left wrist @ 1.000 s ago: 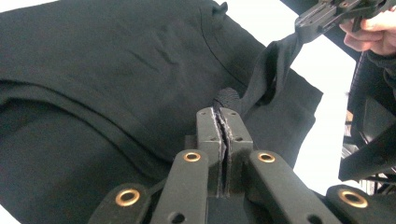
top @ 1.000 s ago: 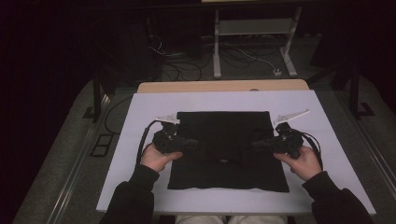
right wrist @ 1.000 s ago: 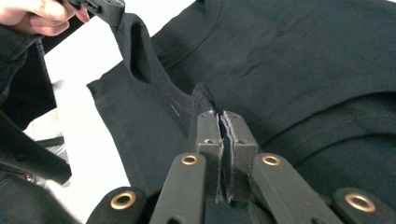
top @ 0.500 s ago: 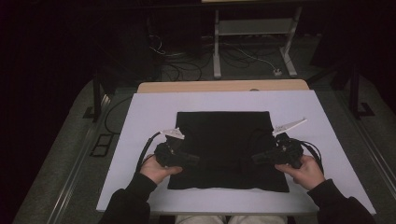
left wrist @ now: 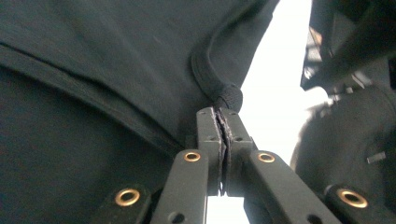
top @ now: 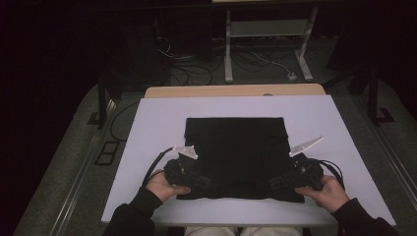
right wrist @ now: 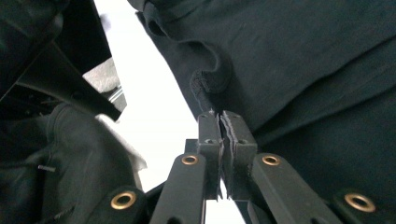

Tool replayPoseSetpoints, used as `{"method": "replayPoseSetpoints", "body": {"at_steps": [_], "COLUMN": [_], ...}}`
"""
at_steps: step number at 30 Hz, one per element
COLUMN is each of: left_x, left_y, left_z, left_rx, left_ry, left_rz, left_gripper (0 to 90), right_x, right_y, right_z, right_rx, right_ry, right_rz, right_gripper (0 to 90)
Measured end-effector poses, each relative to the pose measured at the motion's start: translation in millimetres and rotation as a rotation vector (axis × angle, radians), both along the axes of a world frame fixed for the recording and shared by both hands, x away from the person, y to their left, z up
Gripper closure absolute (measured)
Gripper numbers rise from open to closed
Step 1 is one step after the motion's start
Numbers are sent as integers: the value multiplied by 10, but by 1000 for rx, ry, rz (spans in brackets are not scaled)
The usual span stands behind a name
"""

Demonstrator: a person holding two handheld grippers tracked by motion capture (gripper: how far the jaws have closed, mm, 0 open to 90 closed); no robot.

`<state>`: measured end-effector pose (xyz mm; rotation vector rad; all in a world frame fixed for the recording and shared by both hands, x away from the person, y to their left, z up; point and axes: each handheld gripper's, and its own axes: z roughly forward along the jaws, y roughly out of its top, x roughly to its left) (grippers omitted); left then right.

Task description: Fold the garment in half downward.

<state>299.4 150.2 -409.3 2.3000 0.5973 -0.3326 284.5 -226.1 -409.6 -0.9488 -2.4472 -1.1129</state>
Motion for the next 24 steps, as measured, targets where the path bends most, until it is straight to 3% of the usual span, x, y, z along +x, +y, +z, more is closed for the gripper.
{"method": "replayPoseSetpoints", "body": {"at_steps": [9, 24], "left_x": [-67, -111], "left_y": [-38, -8], "left_z": [-75, -105], "left_rx": [53, 68], "left_ry": [10, 14], "left_rz": [-47, -57], "left_gripper": [869, 869], "right_x": [-105, -241], "right_y": [-94, 8], "right_z": [-94, -158], "right_rx": [-18, -55], "right_ry": [42, 78], "right_rz": [7, 84], "right_gripper": [854, 881]}}
